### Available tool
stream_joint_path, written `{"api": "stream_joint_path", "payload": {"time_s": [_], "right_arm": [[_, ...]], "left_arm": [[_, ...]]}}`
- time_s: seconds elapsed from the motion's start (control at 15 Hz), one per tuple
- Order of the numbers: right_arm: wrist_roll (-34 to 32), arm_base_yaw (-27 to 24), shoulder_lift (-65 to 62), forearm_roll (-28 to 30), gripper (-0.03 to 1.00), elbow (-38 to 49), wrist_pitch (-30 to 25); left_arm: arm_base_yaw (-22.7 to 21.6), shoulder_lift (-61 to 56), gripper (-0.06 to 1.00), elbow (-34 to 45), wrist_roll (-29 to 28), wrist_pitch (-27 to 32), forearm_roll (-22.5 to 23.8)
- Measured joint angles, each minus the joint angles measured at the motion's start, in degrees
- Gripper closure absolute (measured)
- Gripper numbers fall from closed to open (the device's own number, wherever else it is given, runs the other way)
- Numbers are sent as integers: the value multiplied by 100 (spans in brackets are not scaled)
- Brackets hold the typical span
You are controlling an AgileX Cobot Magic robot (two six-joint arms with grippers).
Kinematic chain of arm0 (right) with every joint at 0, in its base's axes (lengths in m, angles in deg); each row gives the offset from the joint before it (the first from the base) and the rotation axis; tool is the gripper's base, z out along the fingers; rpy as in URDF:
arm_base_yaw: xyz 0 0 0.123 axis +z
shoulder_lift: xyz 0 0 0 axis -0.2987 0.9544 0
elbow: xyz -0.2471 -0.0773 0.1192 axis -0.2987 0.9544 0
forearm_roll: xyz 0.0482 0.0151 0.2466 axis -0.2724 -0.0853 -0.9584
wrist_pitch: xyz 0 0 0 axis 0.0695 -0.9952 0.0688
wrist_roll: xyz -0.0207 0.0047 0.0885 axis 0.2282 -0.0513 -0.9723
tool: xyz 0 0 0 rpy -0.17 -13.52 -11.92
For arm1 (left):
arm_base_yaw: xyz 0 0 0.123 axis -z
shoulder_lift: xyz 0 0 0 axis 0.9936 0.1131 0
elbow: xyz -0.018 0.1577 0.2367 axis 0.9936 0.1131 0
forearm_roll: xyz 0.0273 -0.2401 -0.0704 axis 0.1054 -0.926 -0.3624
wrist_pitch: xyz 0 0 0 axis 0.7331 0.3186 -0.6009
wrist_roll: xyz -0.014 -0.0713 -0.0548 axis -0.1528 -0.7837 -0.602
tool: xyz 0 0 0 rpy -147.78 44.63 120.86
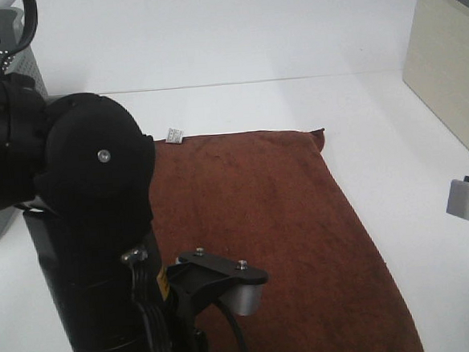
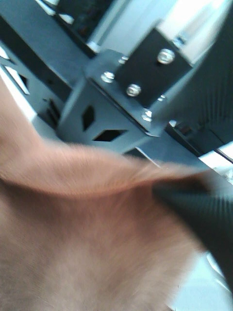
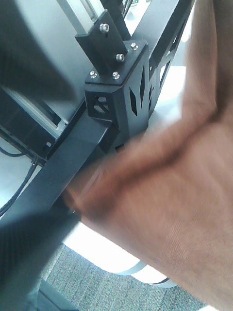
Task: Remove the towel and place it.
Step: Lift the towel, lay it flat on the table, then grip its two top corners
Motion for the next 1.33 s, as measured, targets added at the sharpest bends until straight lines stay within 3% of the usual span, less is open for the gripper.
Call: {"api": "stream_joint_path", "payload": {"time_s": [0.07, 0.13, 0.27, 0.47, 0.73, 1.0, 1.2, 1.33], "right_arm": [[-46, 0, 0, 17, 19, 0, 11], [-74, 0, 0, 23, 14, 0, 52], [-74, 0, 0, 166, 10, -86, 189], [-149, -23, 23, 980, 9, -688, 607], [-281, -34, 831, 1621, 10, -1811, 1008], [-229, -120, 2120, 1621, 12, -3157, 1306], [183, -773, 3146, 1117, 13, -4303, 1324], [487, -1014, 3942, 837, 13, -5168, 1060]], "left_arm": [[0, 6, 20, 0, -178, -34, -11], [0, 6, 7, 0, -178, -34, -11], [0, 6, -3, -92, -223, -29, 0], [-143, 6, -4, -636, -178, 0, 315], [-1427, 6, -4, -1530, -132, 160, 1146], [-2796, 6, -4, -2045, 195, 63, 1450], [-3615, 11, -4, -2068, 424, -315, 1473], [-3959, 115, -4, -2126, 630, -625, 1473]]}}
